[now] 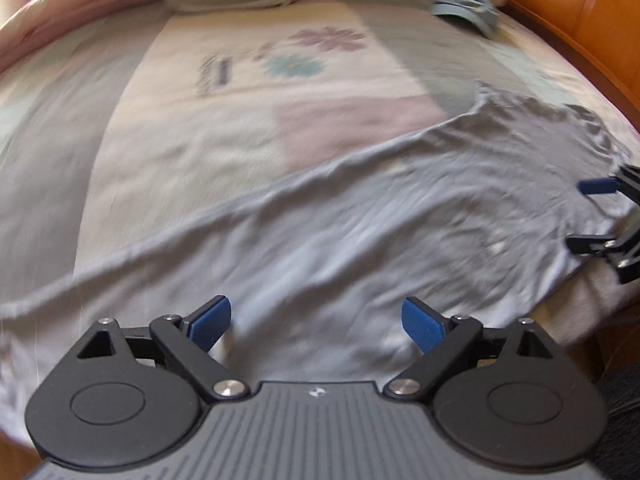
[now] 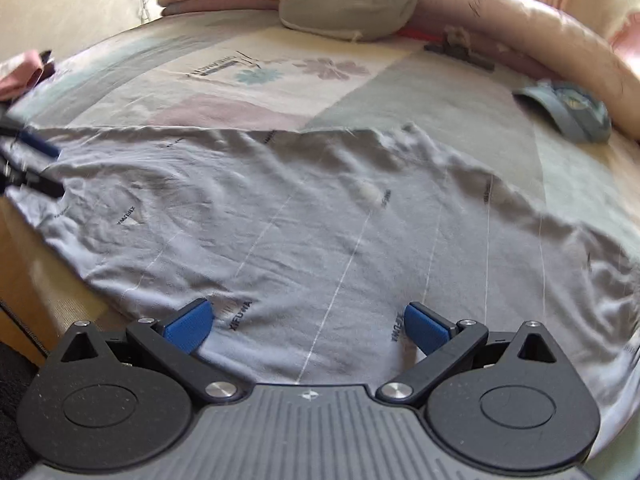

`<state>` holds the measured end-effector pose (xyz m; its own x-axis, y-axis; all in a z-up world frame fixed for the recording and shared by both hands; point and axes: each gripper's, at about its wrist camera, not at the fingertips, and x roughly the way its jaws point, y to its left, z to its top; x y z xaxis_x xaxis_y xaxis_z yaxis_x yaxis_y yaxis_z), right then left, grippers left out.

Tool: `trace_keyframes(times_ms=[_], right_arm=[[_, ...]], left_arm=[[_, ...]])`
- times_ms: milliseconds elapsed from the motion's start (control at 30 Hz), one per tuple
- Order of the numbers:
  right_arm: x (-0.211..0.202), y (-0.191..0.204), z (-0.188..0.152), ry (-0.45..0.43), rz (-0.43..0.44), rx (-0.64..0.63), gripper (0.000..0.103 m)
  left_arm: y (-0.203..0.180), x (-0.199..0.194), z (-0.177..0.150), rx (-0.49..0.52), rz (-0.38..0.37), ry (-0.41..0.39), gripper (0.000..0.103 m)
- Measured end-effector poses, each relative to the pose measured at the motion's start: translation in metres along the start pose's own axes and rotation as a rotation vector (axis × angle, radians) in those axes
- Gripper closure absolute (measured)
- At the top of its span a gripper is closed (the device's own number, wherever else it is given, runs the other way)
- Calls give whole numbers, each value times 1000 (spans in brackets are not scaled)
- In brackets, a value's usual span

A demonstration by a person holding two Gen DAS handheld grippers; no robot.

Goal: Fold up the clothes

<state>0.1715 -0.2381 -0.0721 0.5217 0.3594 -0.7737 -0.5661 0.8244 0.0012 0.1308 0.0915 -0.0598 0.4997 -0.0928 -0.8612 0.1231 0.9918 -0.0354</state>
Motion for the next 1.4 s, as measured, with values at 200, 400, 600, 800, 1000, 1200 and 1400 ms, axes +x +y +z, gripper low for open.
trace_keyframes(times_ms=[200,400,600,800,1000,1200,1400], right_arm=[[2,2,4,24,-9,4,0],[4,2,7,53,-13,13,0],[3,4,7,52,-28,29,0],[3,3,6,45,-29,35,0],[5,3,8,47,-30,42,0],[4,5,6,40,-38,46,0],[-2,4,19,80,-2,68,0]], left_arm=[[3,-5,10,-21,-64,-69,11],[4,23,31,-77,-207,-108,10],[12,32,54,-124,-202,-122,10],[-2,14,50,-125,-299,-136,10],[-12,38,52,-98,-231,-143,10],[-5,34,67,-123,-207,-164,10],[11,2,47,-116,-155,-169,9]])
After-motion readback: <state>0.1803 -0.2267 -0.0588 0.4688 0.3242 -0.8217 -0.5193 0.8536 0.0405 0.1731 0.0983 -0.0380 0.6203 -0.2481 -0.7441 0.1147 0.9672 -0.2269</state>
